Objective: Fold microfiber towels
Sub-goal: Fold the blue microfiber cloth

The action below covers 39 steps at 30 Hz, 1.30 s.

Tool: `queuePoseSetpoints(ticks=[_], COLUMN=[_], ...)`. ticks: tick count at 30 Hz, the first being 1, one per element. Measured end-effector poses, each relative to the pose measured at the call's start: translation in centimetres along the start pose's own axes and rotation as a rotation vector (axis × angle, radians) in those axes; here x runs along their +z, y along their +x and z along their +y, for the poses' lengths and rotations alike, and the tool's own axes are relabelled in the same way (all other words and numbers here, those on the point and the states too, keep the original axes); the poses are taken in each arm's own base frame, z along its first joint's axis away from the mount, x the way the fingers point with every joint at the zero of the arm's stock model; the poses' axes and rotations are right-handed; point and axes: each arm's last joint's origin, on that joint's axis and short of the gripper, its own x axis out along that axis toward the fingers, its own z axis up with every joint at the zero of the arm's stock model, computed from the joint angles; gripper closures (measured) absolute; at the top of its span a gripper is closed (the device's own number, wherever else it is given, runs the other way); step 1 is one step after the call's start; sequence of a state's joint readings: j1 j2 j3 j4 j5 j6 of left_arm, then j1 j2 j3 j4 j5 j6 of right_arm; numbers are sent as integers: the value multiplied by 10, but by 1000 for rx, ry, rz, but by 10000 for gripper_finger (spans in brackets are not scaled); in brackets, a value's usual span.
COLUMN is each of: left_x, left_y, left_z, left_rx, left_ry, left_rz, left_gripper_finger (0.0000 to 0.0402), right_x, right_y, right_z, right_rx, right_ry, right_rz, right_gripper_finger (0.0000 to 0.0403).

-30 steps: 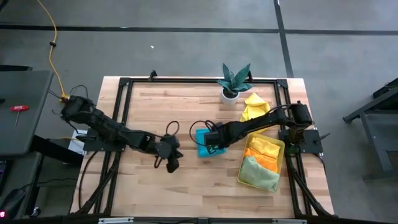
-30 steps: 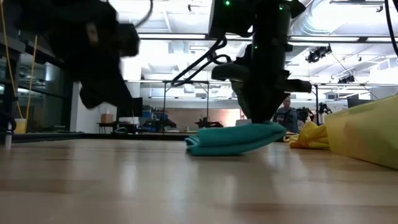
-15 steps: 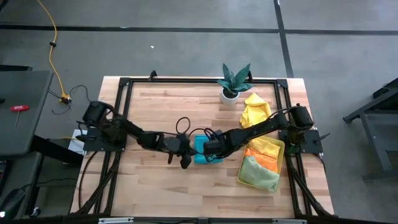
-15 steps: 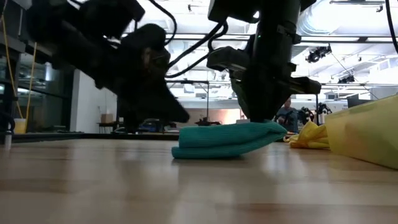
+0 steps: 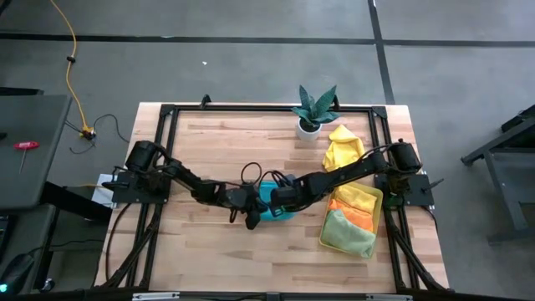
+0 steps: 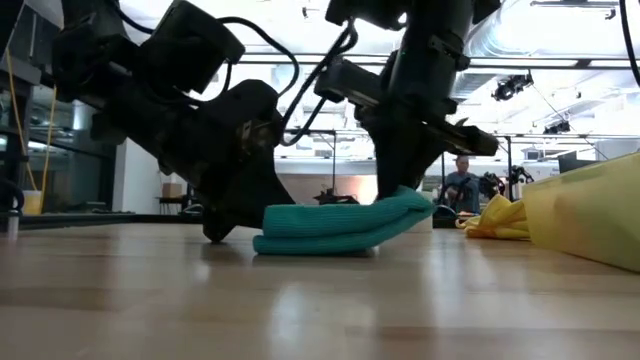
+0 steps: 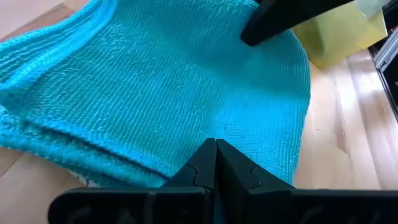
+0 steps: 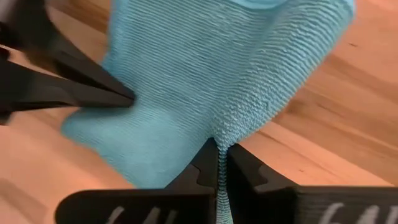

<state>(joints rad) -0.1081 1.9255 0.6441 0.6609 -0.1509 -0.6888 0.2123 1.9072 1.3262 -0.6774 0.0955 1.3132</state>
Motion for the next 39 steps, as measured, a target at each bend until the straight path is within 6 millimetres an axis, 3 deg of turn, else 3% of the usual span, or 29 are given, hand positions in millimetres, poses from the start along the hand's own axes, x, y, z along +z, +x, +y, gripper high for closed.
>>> queuePoseSetpoints(ticks=[12, 24, 39], left_x=[0, -2, 27], left_y=[2, 0, -50], left_z=[1, 1, 2], left_rx=[23, 45, 154], left_ry=[32, 108, 292], left_rz=[13, 27, 165], left_gripper_finger=[401, 401, 401], right_x=[7, 6, 7], right_y=[-2, 29, 31], right_z=[20, 28, 27], right_rx=[209, 250, 239], right_ry=[83, 218, 223], right_rz=[-56, -70, -90], right_gripper_finger=[403, 403, 403])
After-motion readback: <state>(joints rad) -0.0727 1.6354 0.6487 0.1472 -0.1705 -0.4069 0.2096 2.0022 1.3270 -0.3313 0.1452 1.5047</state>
